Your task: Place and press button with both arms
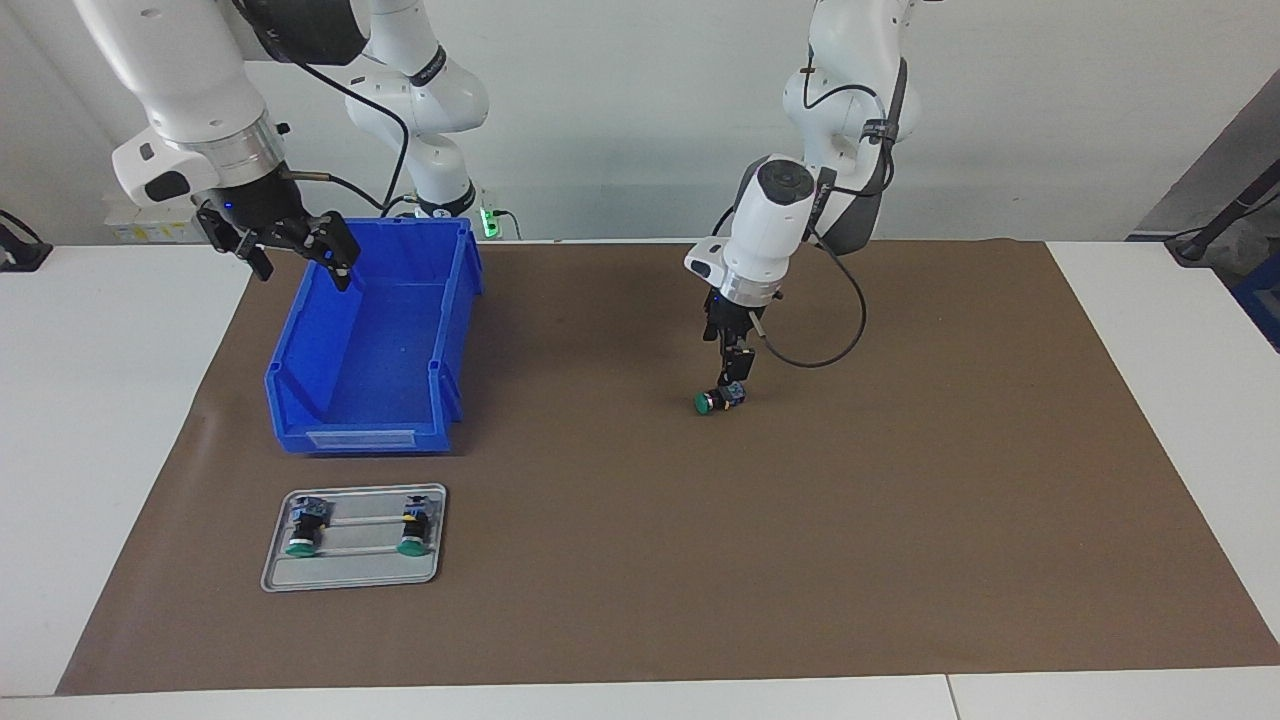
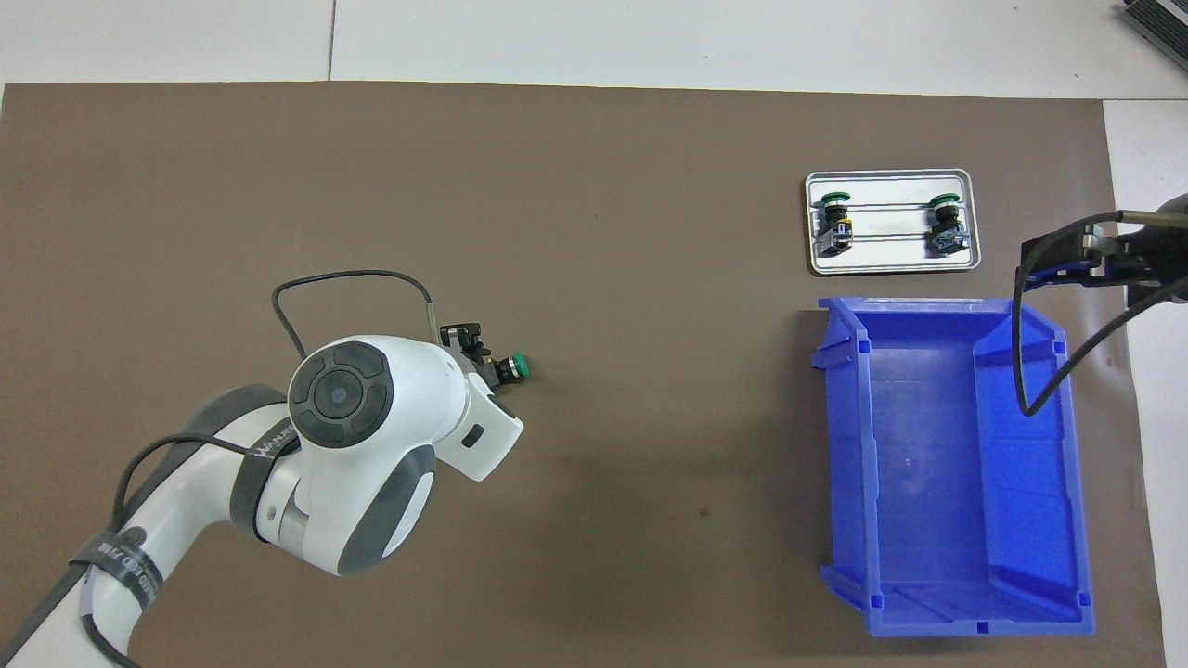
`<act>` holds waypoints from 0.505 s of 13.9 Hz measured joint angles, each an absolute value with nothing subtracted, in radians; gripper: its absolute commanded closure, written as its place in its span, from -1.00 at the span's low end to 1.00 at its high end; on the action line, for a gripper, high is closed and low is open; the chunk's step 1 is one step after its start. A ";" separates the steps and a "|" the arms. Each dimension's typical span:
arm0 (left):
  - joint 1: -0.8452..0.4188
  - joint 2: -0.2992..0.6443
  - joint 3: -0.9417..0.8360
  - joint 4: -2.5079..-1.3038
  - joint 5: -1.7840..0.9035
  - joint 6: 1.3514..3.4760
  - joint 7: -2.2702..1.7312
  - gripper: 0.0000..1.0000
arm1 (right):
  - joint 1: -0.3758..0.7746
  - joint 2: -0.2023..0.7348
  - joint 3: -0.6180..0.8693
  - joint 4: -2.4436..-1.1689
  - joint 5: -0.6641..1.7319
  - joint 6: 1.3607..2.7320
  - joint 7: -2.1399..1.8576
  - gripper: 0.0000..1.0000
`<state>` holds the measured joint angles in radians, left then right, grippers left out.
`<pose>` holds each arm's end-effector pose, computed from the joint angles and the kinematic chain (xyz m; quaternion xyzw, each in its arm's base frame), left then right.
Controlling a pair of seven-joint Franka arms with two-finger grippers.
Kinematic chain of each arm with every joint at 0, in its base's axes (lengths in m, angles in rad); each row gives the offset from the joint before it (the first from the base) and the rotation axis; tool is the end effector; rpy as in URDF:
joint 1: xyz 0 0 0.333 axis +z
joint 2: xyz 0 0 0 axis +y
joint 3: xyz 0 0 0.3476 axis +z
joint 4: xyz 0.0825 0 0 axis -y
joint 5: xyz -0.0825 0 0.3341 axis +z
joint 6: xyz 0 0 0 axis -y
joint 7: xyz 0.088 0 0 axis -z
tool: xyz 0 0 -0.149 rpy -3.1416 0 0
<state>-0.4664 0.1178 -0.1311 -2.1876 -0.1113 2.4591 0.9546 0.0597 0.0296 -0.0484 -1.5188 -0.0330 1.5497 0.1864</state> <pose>0.4420 -0.3029 0.3727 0.7392 -0.6675 0.0838 0.0315 0.5131 0.0012 0.6192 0.9960 -0.0878 0.0024 0.0171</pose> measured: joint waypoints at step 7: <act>-0.494 0.163 -0.129 -2.101 -0.107 2.436 0.762 -1.00 | 0.060 0.030 -0.048 -1.519 -0.033 1.550 0.186 -1.00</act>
